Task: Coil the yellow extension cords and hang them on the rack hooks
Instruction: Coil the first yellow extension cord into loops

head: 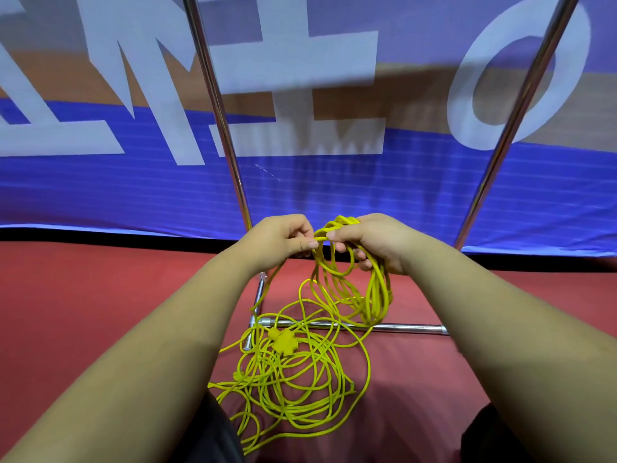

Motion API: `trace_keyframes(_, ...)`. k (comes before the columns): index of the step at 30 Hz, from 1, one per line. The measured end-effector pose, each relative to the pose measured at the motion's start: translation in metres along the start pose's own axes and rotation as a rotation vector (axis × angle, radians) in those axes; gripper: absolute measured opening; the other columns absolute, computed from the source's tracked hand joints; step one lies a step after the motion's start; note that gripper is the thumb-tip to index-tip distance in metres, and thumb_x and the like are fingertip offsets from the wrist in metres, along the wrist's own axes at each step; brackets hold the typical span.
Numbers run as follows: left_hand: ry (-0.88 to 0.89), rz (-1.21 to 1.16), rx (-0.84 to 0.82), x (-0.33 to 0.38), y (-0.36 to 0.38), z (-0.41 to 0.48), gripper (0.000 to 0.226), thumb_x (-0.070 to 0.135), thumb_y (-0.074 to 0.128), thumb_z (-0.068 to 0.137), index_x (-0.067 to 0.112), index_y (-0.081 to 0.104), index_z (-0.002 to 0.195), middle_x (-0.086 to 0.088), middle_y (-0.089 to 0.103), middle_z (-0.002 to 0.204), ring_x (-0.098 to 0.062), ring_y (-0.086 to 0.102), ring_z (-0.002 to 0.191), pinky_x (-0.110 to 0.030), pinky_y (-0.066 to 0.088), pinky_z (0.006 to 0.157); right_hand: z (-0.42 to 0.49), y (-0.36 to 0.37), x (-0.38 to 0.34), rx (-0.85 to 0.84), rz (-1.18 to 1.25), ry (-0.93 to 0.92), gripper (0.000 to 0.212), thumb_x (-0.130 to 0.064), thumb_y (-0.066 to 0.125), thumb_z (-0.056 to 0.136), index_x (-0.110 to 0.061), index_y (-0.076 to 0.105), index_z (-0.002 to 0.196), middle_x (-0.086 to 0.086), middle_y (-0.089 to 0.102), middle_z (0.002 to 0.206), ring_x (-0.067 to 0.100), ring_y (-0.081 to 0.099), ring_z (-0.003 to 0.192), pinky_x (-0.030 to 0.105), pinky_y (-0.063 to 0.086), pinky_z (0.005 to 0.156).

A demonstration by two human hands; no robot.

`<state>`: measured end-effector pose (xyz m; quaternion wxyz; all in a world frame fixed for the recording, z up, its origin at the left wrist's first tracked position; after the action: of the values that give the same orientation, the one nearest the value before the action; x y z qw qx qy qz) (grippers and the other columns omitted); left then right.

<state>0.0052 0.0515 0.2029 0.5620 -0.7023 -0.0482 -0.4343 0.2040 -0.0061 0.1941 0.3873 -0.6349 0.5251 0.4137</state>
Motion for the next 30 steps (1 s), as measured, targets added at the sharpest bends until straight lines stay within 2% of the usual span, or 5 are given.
trace_keyframes(5, -0.122, 0.225, -0.091, -0.037, 0.003, 0.000, 0.009, 0.028, 0.066, 0.098, 0.027, 0.064, 0.089, 0.011, 0.069, 0.079, -0.008, 0.063, 0.073, -0.038, 0.055, 0.074, 0.001, -0.009, -0.007, 0.007, 0.132, -0.012, 0.022, -0.022, 0.070, 0.096, -0.015, 0.065, 0.076, -0.001, 0.060, 0.070, 0.010, 0.033, 0.045, 0.021, 0.026, 0.039)
trace_keyframes(10, -0.229, 0.273, -0.110, -0.069, -0.007, -0.009, 0.020, 0.034, 0.064, 0.101, 0.027, 0.068, 0.084, 0.004, 0.068, 0.079, -0.018, 0.064, 0.079, -0.032, 0.050, 0.073, -0.005, -0.021, -0.005, -0.030, 0.125, 0.042, 0.014, -0.022, 0.066, 0.099, -0.012, 0.066, 0.089, 0.002, 0.071, 0.079, 0.008, 0.034, 0.042, 0.021, 0.027, 0.038)
trace_keyframes(16, -0.019, 0.214, 0.048, -0.040, -0.019, 0.002, 0.012, 0.035, 0.060, 0.103, 0.030, 0.070, 0.098, 0.000, 0.064, 0.085, -0.023, 0.063, 0.083, -0.049, 0.054, 0.083, -0.006, -0.020, -0.001, -0.034, 0.044, 0.045, 0.027, -0.035, 0.062, 0.103, -0.010, 0.064, 0.093, 0.018, 0.079, 0.099, 0.012, 0.037, 0.043, 0.022, 0.030, 0.040)
trace_keyframes(25, 0.375, 0.303, 0.085, 0.044, -0.006, 0.001, 0.029, 0.027, 0.059, 0.105, 0.036, 0.070, 0.130, 0.006, 0.045, 0.091, -0.012, 0.049, 0.082, -0.020, 0.039, 0.071, -0.001, -0.004, -0.005, -0.049, 0.041, -0.036, 0.034, -0.040, 0.073, 0.096, -0.006, 0.072, 0.099, 0.012, 0.067, 0.072, 0.018, 0.040, 0.042, 0.024, 0.031, 0.038)
trace_keyframes(30, 0.210, 0.299, 0.024, 0.017, -0.003, 0.004, 0.043, 0.010, 0.059, 0.099, 0.023, 0.059, 0.140, 0.007, 0.050, 0.101, -0.013, 0.052, 0.092, -0.024, 0.039, 0.082, 0.004, -0.005, -0.001, -0.035, 0.021, -0.053, 0.035, -0.034, 0.080, 0.091, -0.005, 0.068, 0.103, 0.007, 0.059, 0.066, 0.021, 0.039, 0.045, 0.026, 0.032, 0.041)
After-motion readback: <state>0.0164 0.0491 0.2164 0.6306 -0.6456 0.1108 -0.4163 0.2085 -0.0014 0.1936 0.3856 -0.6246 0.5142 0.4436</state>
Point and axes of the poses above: each hand's wrist, its own z-axis towards the middle knuckle, its own y-axis out of the palm, x = y × z, the point moved 4 cm from there along z, towards the middle knuckle
